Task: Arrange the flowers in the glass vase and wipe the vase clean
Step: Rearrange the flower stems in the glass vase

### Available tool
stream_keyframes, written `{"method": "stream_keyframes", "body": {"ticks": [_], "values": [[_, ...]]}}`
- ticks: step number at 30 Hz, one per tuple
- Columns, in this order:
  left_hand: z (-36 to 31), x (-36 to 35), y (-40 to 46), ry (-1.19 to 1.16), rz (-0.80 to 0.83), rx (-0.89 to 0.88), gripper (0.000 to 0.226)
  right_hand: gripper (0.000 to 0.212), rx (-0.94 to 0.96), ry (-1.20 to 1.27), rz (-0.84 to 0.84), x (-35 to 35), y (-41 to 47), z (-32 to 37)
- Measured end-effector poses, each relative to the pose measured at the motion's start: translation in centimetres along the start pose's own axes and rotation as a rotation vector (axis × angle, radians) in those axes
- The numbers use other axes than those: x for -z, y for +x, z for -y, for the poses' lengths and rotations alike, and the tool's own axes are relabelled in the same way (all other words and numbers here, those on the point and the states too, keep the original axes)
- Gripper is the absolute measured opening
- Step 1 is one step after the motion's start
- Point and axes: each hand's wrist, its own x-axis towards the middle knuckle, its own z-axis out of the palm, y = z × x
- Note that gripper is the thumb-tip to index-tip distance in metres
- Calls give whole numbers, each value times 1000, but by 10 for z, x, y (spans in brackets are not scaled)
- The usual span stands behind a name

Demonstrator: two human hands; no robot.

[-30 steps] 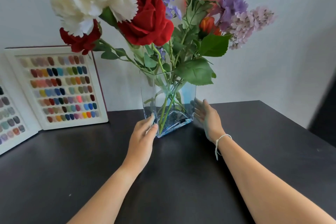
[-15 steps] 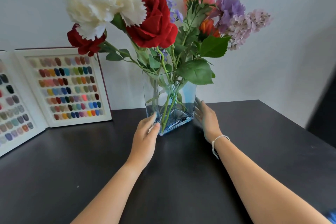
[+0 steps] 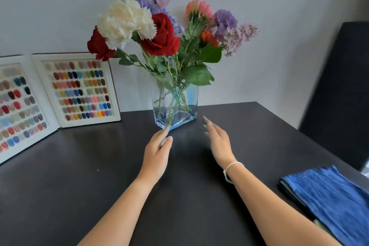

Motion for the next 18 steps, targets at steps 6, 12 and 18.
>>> {"method": "stream_keyframes", "body": {"ticks": [6,12,18], "values": [[-12,-21,-34,-86,42,12,35,33,96,-91,-66,26,-46,33],[-33,-70,-54,-4,185,66,31,31,217,-416,-98,97,-53,82],[-44,-141,-73,234,412,24,33,32,-39,-789,-94,195,-64,81]]}}
